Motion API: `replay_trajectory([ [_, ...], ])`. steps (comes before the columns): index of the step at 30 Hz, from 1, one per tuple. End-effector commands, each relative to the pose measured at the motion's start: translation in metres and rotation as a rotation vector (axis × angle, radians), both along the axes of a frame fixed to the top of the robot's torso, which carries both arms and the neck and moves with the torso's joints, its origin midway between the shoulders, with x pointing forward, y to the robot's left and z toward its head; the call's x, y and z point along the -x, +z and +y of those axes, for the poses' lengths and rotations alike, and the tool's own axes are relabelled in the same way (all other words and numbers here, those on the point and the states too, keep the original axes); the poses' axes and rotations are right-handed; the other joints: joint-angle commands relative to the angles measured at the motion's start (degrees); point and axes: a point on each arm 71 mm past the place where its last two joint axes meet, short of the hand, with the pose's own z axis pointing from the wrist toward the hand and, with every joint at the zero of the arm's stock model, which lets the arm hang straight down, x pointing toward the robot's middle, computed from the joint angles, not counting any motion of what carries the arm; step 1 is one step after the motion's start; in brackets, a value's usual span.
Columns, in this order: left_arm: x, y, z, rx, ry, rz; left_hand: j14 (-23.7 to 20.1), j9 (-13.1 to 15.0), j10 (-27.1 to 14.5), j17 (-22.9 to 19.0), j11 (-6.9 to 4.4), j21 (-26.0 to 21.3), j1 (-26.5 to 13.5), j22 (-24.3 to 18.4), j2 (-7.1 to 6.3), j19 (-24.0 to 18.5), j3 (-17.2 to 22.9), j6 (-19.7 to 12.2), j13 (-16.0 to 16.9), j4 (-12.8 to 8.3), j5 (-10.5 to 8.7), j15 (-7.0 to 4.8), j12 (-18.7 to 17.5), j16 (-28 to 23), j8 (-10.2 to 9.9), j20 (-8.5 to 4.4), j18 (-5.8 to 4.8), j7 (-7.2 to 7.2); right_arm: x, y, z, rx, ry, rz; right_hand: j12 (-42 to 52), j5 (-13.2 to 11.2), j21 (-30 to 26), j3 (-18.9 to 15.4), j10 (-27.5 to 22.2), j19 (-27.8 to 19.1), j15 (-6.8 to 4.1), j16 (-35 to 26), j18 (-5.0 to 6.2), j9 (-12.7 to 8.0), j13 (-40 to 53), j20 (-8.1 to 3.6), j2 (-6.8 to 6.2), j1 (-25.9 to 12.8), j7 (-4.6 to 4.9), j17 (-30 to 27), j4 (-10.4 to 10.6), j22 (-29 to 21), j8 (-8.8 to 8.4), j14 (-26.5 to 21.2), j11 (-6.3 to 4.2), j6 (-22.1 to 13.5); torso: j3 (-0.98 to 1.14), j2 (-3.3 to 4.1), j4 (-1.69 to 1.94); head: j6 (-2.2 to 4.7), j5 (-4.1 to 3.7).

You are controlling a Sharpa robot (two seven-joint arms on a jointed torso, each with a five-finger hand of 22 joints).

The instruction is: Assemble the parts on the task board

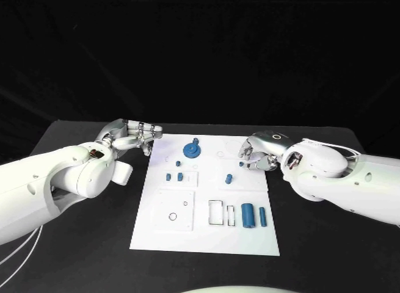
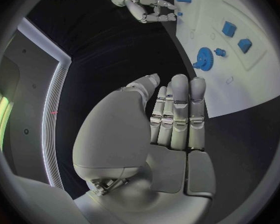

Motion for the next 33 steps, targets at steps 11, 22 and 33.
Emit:
replay_trajectory([
  [11,0.003,0.004,0.005,0.147,0.040,0.020,-0.5,-0.2,-0.2,-0.3,-0.03,-0.9,-0.3,-0.6,0.22,-0.5,-0.6,0.0,0.1,-0.1,-0.19,-0.01,0.5,-0.3,-0.1,0.03,1.19,0.22,-0.002,-0.006,0.006,0.093,-0.003,-0.006,-1.7,-2.1,3.3,4.2,1.8,1.2,0.25,2.2,-1.48,0.0,-2.1,0.15,0.40,2.4,-0.15,1.4,0.8,6.1,-0.67,2.4,0.18,1.7,0.14,0.03,0.01,-0.35,-0.19],
  [22,0.003,0.004,0.006,0.146,0.042,0.023,-0.6,-0.4,-0.6,-0.5,0.10,-1.6,-0.1,-1.3,0.38,-0.7,-0.9,-0.3,0.2,-0.3,-0.16,0.06,0.6,-0.5,-0.2,0.05,1.28,0.42,-0.003,-0.013,0.009,0.101,0.002,0.019,-2.7,-2.5,4.8,7.8,3.0,1.5,0.14,3.2,-1.72,0.0,-3.4,0.03,-0.08,3.0,-0.33,2.0,1.1,7.1,-0.97,2.4,0.02,2.7,0.17,0.03,-0.01,-0.55,-0.10],
  [33,0.003,0.004,0.007,0.144,0.050,0.021,-0.7,-0.5,-0.8,-0.7,0.18,-2.0,0.1,-1.6,0.57,-0.8,-1.0,-0.6,0.2,-0.5,-0.13,0.10,0.8,-0.7,-0.2,0.07,1.31,0.55,-0.004,-0.018,0.012,0.098,0.005,0.034,-3.5,-3.1,6.0,10.2,3.8,1.8,0.13,4.1,-1.91,0.0,-4.2,0.00,-1.14,2.0,-0.39,2.6,1.2,7.9,-1.38,2.4,-0.05,3.3,0.14,0.01,-0.06,-0.69,0.08],
])
